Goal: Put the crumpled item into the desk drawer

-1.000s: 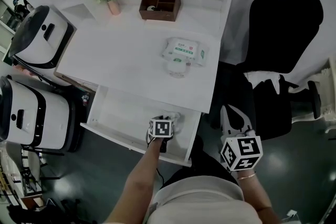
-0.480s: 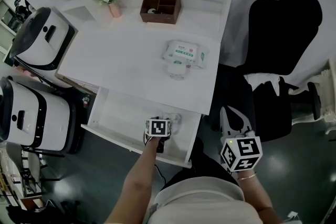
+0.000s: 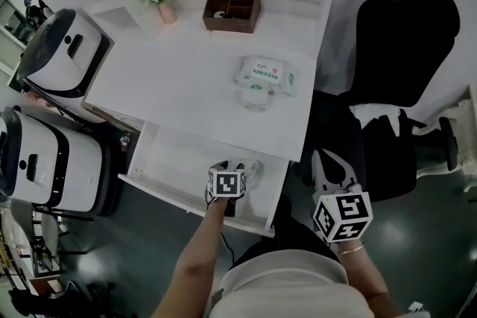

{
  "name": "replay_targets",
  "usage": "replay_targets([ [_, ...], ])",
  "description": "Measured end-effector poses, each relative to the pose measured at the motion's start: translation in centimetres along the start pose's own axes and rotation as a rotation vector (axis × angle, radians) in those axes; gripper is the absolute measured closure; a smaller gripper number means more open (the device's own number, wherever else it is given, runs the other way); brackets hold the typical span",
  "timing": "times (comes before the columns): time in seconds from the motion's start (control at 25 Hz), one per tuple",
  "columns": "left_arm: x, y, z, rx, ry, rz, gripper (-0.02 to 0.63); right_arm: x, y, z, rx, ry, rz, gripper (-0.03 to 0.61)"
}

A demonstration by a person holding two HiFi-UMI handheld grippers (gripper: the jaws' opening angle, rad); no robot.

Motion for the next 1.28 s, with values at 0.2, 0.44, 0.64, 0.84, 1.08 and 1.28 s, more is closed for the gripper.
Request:
replay_targets([
  [0.2,0.1,2.0,-1.0,0.065,-0.051,-0.02,0.445,-0.4,-0.2,-0.2,0.008,0.003,-0.013,0.577],
  [0.44,-0.2,4.4,-2.4,0.158,-0.043,-0.002,0.463,-0.9,-0.3,-0.5,0.017,0.012,-0.023,0.577],
  [0.64,-0.4,7.4,-3.8,0.253,-0.011,-0.004,0.494,-1.1,-0.2,-0.7,0.024,0.014,-0.023,0.577],
  [0.84,-0.6,10.1,-4.8,0.342,0.023,0.014,0.506,-1.3,0.1,-0.8,0.034,0.017,-0.023,0.577],
  [1.08,-0.8,12.9,-5.5,0.429,0.031,0.029,0.522,-1.8,0.2,-0.9,0.043,0.024,-0.031,0.577],
  [1.28,-0.9,14.9,-5.5,0.487,0.043,0.032,0.541,-2.0,0.5,-1.0,0.05,0.029,-0.034,0.577],
])
Point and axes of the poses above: the fingertips, and each gripper's own axes: y backward along the fingers, x to its right, z out of its underside, the point moved 10 cm from there along y, backward along the fingers, and after that the axes turned 11 degrees about y, right-handed, at the moved point
